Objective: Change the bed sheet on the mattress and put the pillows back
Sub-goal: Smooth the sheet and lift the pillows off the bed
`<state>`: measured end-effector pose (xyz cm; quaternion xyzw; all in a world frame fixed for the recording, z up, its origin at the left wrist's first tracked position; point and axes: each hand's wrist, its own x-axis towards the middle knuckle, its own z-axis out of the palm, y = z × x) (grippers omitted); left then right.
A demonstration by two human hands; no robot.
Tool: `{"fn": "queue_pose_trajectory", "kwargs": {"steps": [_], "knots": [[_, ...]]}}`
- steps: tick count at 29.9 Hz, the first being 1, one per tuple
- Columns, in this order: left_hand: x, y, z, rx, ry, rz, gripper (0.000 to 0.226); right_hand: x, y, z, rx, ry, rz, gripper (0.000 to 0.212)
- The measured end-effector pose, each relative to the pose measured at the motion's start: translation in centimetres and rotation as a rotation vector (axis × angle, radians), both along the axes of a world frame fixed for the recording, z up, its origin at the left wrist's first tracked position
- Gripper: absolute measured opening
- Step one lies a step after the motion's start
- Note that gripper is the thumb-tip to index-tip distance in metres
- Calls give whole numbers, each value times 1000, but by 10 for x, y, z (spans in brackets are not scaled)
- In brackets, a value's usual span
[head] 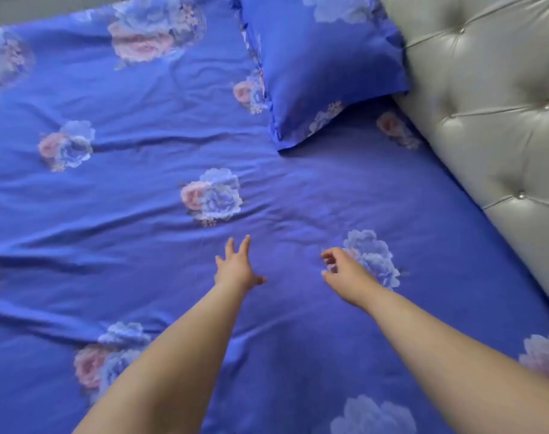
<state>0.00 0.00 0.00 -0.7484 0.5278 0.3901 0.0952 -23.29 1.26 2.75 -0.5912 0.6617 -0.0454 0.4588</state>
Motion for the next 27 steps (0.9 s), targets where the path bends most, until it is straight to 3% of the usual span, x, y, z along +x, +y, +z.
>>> {"fn": "queue_pose_trajectory", "kwargs": {"steps": [4, 9, 13, 17, 19, 21, 24, 27], "knots": [[10, -32, -42, 162, -85, 75, 117, -4, -33, -36, -36, -61, -122, 22], [5, -39, -87, 173, -172, 30, 113, 19, -100, -78, -86, -96, -115, 19], [3, -36, -99, 155, -219, -5, 113, 67, -186, -85, 46, -500, -445, 30], [8, -37, -107, 146, -237, -55, 114, 98, -268, -80, 124, -797, -784, 57], [8, -37, -113, 138, -249, -70, 114, 102, -297, -82, 154, -899, -879, 45], [9, -37, -116, 114, -284, -98, 115, 102, -319, -89, 178, -930, -928, 29], [9, -38, -118, 104, -304, -130, 115, 96, -340, -102, 187, -900, -965, 25], [9, -36, -118, 92, -326, -148, 116, 91, -346, -107, 170, -720, -936, 19]]}}
